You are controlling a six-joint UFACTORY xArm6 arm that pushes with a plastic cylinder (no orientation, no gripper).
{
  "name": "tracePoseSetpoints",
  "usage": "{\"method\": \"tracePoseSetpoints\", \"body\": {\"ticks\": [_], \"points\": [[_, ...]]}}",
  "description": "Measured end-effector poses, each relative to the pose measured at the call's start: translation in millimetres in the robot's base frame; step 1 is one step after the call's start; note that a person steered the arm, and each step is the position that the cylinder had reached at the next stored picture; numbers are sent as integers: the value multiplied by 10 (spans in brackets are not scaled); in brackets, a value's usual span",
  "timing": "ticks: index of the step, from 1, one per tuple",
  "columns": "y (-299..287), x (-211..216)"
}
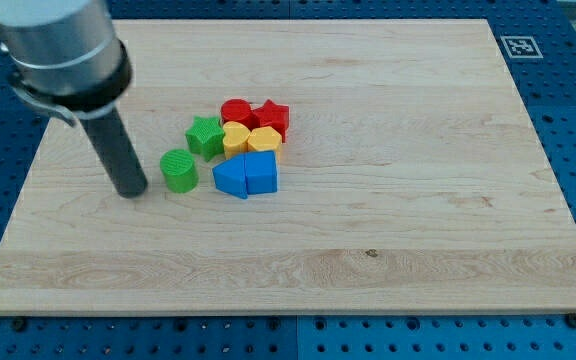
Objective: Move the green circle below the green star
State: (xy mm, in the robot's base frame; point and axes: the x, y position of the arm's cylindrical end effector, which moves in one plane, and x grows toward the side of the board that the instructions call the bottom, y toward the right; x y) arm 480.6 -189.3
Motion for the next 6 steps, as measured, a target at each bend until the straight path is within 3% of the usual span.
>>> {"method": "tracePoseSetpoints", "body": {"ticks": [6], "points": [[411, 96]]}}
